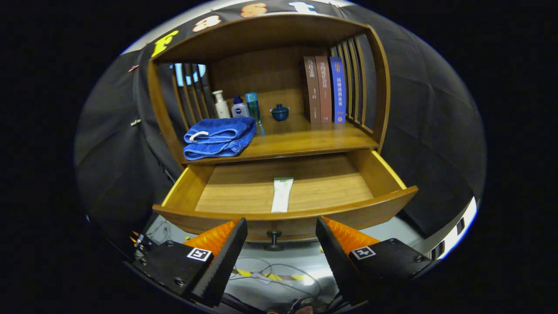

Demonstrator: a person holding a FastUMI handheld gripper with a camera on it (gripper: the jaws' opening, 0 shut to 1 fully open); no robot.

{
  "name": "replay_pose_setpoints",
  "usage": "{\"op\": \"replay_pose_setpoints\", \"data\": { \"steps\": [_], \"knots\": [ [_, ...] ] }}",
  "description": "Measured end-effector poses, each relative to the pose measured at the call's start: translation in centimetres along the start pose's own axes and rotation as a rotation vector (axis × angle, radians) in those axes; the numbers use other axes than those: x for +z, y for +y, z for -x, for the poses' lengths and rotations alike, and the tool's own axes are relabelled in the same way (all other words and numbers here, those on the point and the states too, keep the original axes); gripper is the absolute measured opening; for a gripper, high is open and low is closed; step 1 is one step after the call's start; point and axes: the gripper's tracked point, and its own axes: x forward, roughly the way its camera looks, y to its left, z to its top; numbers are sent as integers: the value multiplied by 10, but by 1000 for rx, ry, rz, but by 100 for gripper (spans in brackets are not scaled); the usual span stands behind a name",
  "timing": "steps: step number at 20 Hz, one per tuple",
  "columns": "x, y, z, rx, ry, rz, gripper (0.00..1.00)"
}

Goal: Pull open the drawer, take out the items inside it, and place them on the countertop above the cabinet.

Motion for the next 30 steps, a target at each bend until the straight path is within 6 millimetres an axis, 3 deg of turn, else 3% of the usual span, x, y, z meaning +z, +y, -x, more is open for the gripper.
{"op": "replay_pose_setpoints", "data": {
  "steps": [5, 11, 15, 21, 23, 25, 26, 27, 28, 30],
  "knots": [
    [18, -4, -60, -26, 178, 34, 100],
    [5, -5, -134, -54, 405, -25, 100],
    [-5, -13, -164, -67, 507, 7, 100],
    [-27, -8, -197, -63, 584, 65, 100],
    [-34, -13, -200, -90, 614, 63, 86],
    [-26, -10, -202, -93, 608, 72, 72],
    [-41, -13, -208, -96, 600, 65, 65],
    [-28, -11, -197, -103, 600, 80, 58],
    [-32, -13, -202, -113, 588, 94, 51],
    [-33, -13, -196, -114, 589, 120, 46]
  ]
}}
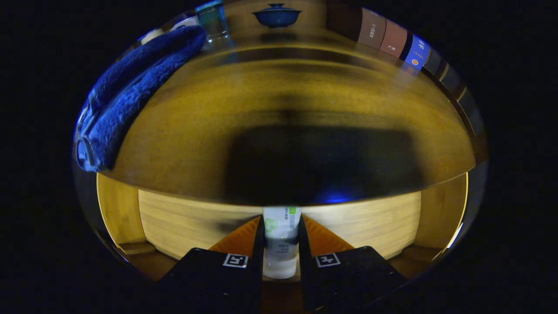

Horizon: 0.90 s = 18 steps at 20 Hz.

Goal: Pull open the drawer, take out the items inside it, and place them on the countertop above the cabinet.

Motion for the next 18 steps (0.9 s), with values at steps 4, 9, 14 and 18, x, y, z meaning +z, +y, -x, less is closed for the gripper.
{"op": "replay_pose_setpoints", "data": {
  "steps": [4, 9, 14, 18],
  "knots": [
    [-9, 8, 21, 41, -36, 4, 41],
    [-12, 6, 69, 67, -120, 6, 41],
    [-6, -2, 117, 75, -202, 11, 41],
    [18, -1, 148, 85, -249, 15, 40]
  ]
}}
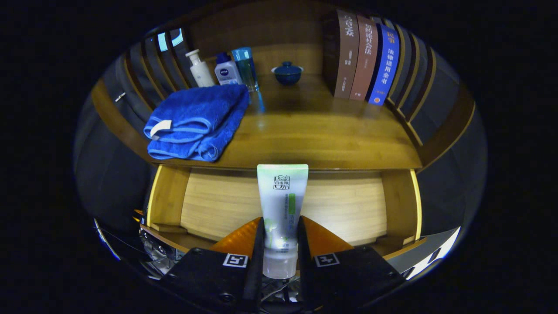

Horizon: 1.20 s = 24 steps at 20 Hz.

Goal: Pull open the drawer, take out the items inside it, and place them on the countertop above the cabinet.

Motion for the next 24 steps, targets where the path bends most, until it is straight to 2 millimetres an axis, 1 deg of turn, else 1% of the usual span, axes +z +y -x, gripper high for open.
{"op": "replay_pose_setpoints", "data": {
  "steps": [3, 5, 8, 10, 13, 17, 20, 23, 24],
  "knots": [
    [36, 0, 2, -6, -36, 6, 40],
    [59, -3, -5, -14, -44, 11, 40],
    [89, -9, -23, -23, -34, -5, 40],
    [103, -14, -43, -26, -14, -13, 40],
    [117, -19, -66, -35, 7, -26, 40],
    [124, -18, -90, -29, 39, -27, 40],
    [128, -15, -99, -28, 44, -20, 41],
    [128, -13, -102, -30, 55, -20, 43],
    [127, -15, -101, -38, 57, -22, 48]
  ]
}}
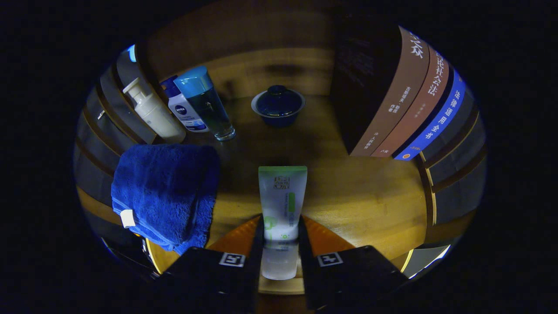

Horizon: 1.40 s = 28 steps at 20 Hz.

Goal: Pull open the drawer, take out the items inside it, and place them on the countertop above the cabinet.

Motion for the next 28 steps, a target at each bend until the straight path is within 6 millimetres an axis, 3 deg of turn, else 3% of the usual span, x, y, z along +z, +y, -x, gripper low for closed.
{"op": "replay_pose_setpoints", "data": {
  "steps": [10, 14, 21, 24, 28],
  "knots": [
    [0, -8, 26, 2, -87, 2, 100],
    [-7, -9, 49, 1, -175, 6, 100],
    [-45, 6, 95, 41, -333, -49, 100],
    [-62, 21, 122, 75, -408, -88, 100],
    [-84, 41, 174, 104, -549, -68, 100]
  ]
}}
